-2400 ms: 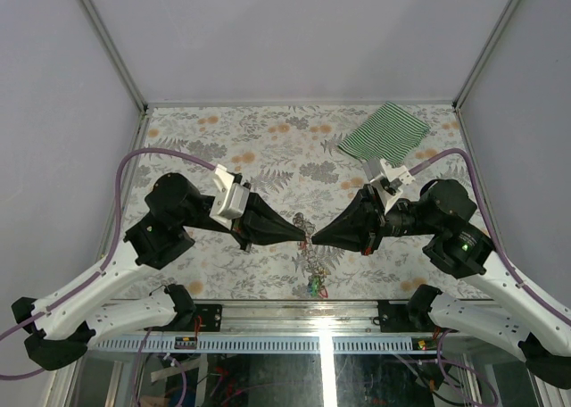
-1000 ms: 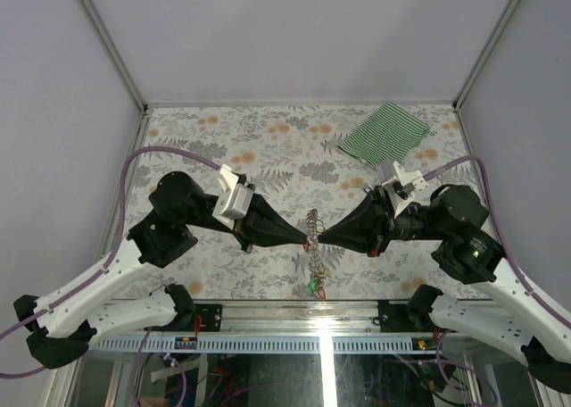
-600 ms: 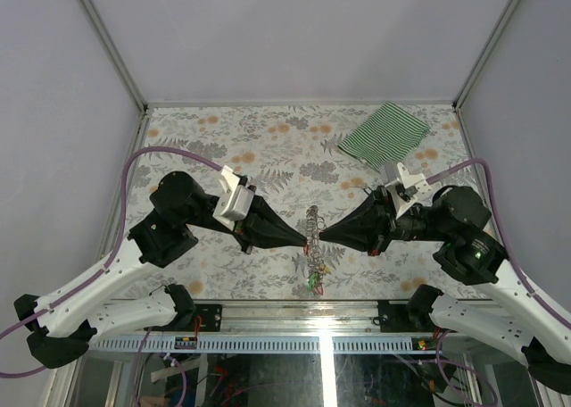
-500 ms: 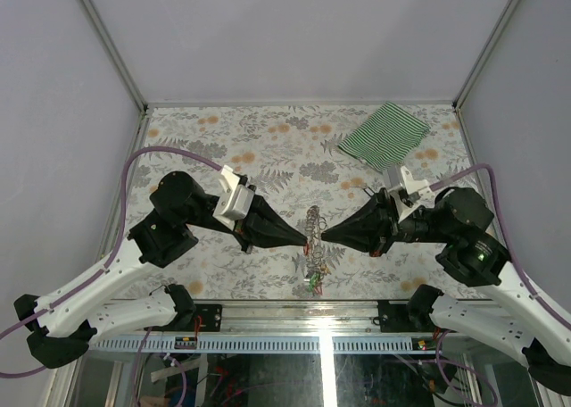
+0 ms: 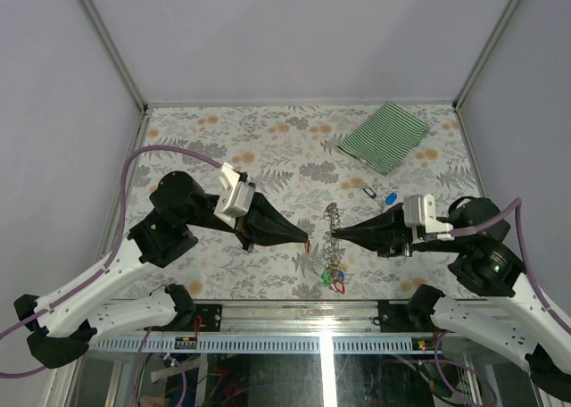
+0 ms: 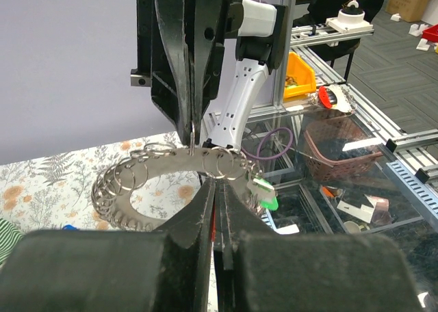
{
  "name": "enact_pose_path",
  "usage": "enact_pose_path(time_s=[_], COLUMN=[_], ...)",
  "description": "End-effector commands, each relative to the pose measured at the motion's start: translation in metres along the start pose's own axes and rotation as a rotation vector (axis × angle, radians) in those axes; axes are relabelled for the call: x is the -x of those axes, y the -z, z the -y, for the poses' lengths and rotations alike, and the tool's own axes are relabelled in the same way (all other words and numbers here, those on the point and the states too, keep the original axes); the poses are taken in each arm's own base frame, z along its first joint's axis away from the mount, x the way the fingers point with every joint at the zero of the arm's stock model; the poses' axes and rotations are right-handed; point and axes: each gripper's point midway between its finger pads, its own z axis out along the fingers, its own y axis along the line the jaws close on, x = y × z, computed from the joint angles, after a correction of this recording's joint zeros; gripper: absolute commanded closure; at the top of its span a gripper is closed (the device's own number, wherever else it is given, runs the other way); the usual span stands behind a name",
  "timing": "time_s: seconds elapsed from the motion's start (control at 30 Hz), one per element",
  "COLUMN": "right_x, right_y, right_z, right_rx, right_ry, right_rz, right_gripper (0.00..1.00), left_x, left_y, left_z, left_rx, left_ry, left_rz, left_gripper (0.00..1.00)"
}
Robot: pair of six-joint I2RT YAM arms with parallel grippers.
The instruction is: Put the keys on the keyring
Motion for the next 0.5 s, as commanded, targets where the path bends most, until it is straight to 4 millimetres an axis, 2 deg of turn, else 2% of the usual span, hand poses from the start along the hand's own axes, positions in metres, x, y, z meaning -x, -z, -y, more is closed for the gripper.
enact_pose_path(time_s=[0.0, 0.47], right_x=[0.0178, 0.0132], right_y=[-0.0026, -0.0053], right_z=[0.0115, 0.0115], right_rx=[-0.026, 0.002], right_ry=[0.12, 0.258], right_rz=[0.03, 0.061], right_gripper=[1.0, 1.0], left_x=[0.0224, 0.0226], left_y=[-0.0013, -0.0033], left_z=[0.001, -0.0044], left_rx=[0.006, 0.026], left_ry=[-0.036, -0.018], left_rz=[0.05, 0.055], left_gripper=[1.0, 1.0])
